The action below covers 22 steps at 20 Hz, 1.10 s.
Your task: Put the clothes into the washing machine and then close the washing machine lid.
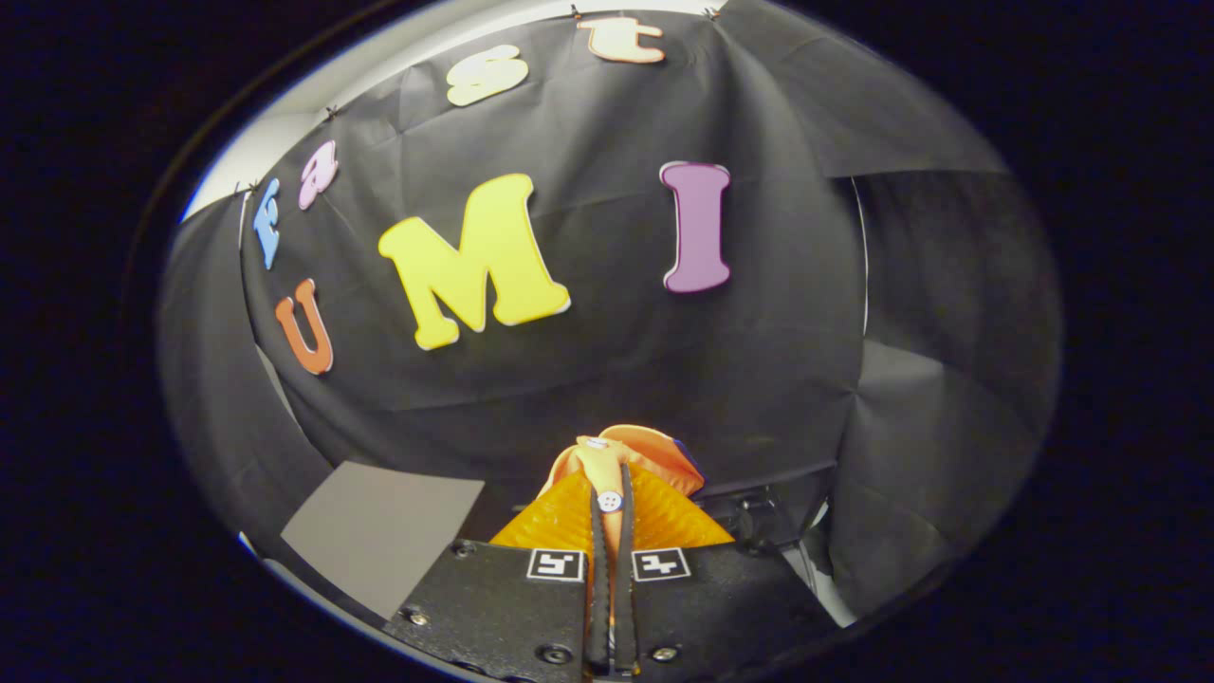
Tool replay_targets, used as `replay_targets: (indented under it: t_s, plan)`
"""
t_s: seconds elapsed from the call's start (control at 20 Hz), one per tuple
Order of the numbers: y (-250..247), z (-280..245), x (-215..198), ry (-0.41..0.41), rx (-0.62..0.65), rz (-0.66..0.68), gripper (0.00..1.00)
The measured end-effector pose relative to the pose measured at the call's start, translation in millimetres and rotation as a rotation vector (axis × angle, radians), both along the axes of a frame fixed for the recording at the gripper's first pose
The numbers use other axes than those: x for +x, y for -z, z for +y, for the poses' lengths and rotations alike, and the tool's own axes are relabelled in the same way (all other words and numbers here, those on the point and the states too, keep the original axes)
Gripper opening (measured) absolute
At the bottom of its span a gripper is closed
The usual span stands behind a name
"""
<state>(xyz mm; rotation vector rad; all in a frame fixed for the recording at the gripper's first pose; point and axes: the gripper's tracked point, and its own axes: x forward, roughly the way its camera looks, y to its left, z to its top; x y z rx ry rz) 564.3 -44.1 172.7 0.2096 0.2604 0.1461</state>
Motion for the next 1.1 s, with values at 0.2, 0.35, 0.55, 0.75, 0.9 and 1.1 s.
replay_targets:
  t_s: [0.2, 0.35, 0.55, 0.75, 0.9, 1.1]
  plan:
    - [57.9, 0.2, 3.7, -0.01, 0.003, 0.091, 0.06]
    - [98.7, 2.0, 7.3, -0.009, -0.022, 0.156, 0.06]
    - [154.3, -0.6, 4.5, 0.012, -0.041, 0.264, 0.06]
    - [212.7, -6.3, 2.0, 0.034, -0.082, 0.374, 0.06]
    - [251.6, -12.9, -7.8, 0.052, -0.098, 0.466, 0.06]
    - [299.2, -25.0, -15.5, 0.073, -0.128, 0.591, 0.06]
